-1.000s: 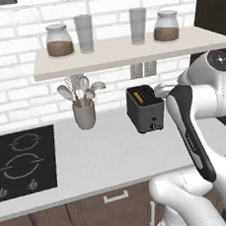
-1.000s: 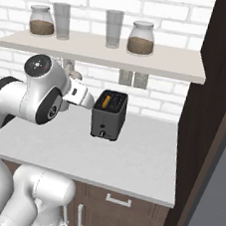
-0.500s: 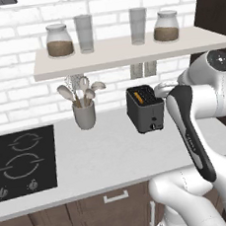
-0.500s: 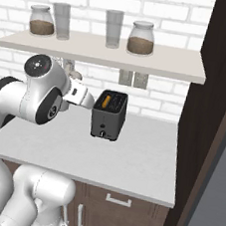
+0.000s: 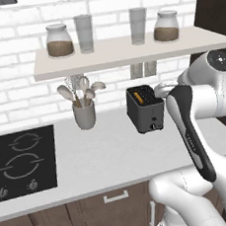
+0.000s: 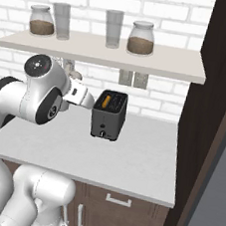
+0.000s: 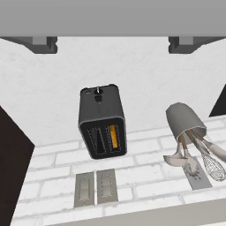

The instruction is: Start the toaster. Once the lever pops up, take the bread to the plate on the dining counter.

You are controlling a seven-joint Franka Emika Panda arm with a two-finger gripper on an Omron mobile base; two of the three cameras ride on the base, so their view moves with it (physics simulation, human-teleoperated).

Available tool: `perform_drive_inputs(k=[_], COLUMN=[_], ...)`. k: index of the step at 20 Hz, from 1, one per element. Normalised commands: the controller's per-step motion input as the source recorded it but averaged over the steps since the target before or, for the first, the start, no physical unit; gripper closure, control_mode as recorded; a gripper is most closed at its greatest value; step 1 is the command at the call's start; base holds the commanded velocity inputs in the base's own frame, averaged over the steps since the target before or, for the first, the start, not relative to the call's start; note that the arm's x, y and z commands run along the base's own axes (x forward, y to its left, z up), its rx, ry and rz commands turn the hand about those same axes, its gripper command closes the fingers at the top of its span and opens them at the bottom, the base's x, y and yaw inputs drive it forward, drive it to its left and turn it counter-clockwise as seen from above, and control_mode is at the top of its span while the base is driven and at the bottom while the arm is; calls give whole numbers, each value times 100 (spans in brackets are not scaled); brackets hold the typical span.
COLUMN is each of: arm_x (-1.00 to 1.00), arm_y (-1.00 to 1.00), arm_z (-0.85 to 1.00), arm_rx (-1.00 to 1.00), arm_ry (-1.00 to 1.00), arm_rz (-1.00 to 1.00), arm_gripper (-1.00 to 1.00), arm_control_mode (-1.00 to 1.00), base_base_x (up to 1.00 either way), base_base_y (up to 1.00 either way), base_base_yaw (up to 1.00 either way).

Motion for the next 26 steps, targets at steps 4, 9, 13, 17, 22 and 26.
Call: perform_drive_inputs(k=[4,9,13,17,22,26], arm_x=[0,0,0,0,0,0], arm_y=[0,0,0,0,0,0], arm_z=[0,0,0,0,0,0], arm_rx=[0,0,0,0,0,0], arm_ry=[0,0,0,0,0,0], arm_rz=[0,0,0,0,0,0], arm_gripper=[-100,-100,-100,-100,-100,-100], arm_control_mode=[-100,-100,-100,-100,-100,-100], base_base_x=[0,0,0,0,0,0], base_base_y=[0,0,0,0,0,0], base_base_yaw=[0,0,0,0,0,0])
